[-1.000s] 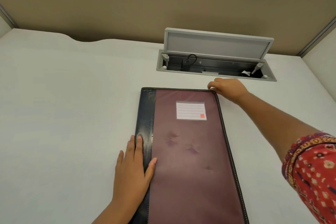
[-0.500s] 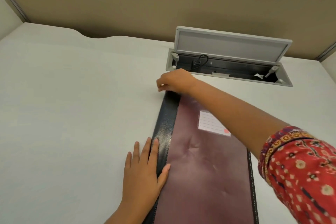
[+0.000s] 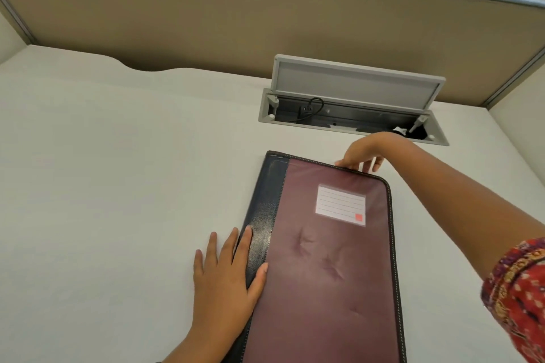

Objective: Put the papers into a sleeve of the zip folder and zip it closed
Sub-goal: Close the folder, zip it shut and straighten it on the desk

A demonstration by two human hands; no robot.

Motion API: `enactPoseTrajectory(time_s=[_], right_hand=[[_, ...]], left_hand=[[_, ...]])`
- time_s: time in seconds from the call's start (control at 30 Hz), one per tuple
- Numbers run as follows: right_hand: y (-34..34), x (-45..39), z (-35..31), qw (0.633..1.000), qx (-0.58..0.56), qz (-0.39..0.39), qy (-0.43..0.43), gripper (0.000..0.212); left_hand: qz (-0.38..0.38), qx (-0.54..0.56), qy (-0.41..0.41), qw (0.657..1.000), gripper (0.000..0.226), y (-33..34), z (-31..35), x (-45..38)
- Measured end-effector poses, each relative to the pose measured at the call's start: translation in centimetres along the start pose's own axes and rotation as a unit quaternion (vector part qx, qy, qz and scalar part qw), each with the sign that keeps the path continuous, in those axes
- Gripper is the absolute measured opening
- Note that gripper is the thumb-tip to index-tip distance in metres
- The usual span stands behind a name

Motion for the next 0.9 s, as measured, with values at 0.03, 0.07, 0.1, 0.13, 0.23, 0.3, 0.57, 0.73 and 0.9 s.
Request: enactPoseTrajectory(time_s=[0.03, 0.07, 0.1, 0.13, 0.23, 0.3, 0.57, 0.73, 0.9], right_hand=[[0.2, 0.1, 0.3, 1.000, 0.005, -0.007, 0.008, 0.037], [0.3, 0.1, 0.5, 1.000, 0.008, -0.015, 0.016, 0.039], [0.4, 0.1, 0.7, 0.999, 0.008, -0.022, 0.024, 0.040], [0.5, 0.2, 0.7, 0.999, 0.010, -0.028, 0.029, 0.041], [0.3, 0.6, 0.7, 0.998, 0.042, -0.033, 0.045, 0.041], [0.3, 0.8, 0.9, 0.995, 0.064, -0.038, 0.060, 0.041], [1.1, 1.1, 4.0, 0.986, 0.012, -0.088, 0.141, 0.041], [1.1, 0.0, 5.9, 0.987, -0.057, -0.053, 0.142, 0.023], [1.5, -1.3, 5.5, 0.982, -0.149, -0.048, 0.108, 0.024]], left_hand=[[-0.003, -0.003, 0.001, 1.000, 0.065, 0.0, 0.2, 0.1], [-0.005, -0.005, 0.001, 1.000, 0.064, 0.0, 0.3, 0.1], [-0.006, -0.007, 0.000, 1.000, 0.064, 0.0, 0.4, 0.2], [-0.007, -0.008, -0.003, 1.000, 0.063, 0.0, 0.5, 0.2], [-0.010, -0.013, -0.007, 1.000, 0.063, 0.0, 0.5, 0.2], [-0.010, -0.017, -0.008, 1.000, 0.062, 0.1, 0.5, 0.2], [-0.006, -0.028, -0.008, 1.000, 0.062, 0.4, 0.4, 0.1], [-0.001, -0.028, -0.004, 1.000, 0.063, 0.6, 0.5, 0.0], [0.001, -0.029, -0.004, 1.000, 0.063, 0.4, 0.5, 0.1]])
Point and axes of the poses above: each hand's wrist, its own x-axis away from the middle knuckle, its own y-axis out of the palm, z = x × y, the point moved 4 cm from there along -x, towards the middle knuckle, and after that the axes turned 3 degrees about z, right-handed, at the moved point
